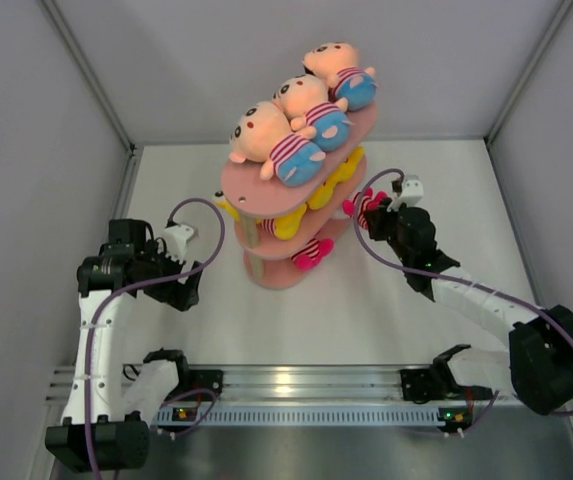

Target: Place and organize the stuffed toys onto the shelf

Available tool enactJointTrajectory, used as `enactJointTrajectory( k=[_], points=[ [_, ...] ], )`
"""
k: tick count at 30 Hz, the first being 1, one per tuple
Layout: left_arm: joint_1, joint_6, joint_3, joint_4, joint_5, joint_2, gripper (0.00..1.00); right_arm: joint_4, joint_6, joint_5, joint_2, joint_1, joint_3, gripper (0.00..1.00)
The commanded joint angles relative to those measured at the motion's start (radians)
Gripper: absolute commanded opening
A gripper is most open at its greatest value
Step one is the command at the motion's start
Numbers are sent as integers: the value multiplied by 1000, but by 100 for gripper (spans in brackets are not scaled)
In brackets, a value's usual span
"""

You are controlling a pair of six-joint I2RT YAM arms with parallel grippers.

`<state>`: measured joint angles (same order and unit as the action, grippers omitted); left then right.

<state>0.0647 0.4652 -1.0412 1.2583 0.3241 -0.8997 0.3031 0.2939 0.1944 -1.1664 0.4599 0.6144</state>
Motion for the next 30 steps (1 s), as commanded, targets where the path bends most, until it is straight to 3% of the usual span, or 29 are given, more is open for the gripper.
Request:
enactJointTrajectory(
  k=[1, 3, 11, 16, 19, 20, 25, 26, 28, 30],
  points=[
    [-3, 3, 4, -13, 13, 12, 93, 296, 42, -96, -65, -7, -4, 0],
    [-3, 4, 7, -13, 13, 12, 93, 358, 54, -115, -153, -9, 4, 0],
    [-5, 0, 9, -13, 6, 13, 93, 341, 82, -139, -435, -7, 136, 0],
    [-3, 1, 12, -14, 0, 19, 93, 373, 116, -145, -457, -7, 110, 0],
    [-3, 0, 12, -14, -8, 19, 93, 352, 114, -184, -426, -9, 100, 25],
    [-3, -2, 12, -13, -8, 18, 93, 319, 114, -188, -411, -7, 91, 42],
    [-3, -8, 17, -14, -13, 27, 93, 274, 96, -138, -203, -9, 15, 76],
    [-3, -8, 17, -13, -14, 30, 93, 246, 77, -125, -167, -10, 12, 88],
    [-3, -13, 18, -13, -17, 36, 93, 128, 59, -87, -62, -12, 15, 99],
    [-3, -13, 23, -14, -25, 44, 93, -5, 47, -60, 5, -26, 27, 99]
  ],
)
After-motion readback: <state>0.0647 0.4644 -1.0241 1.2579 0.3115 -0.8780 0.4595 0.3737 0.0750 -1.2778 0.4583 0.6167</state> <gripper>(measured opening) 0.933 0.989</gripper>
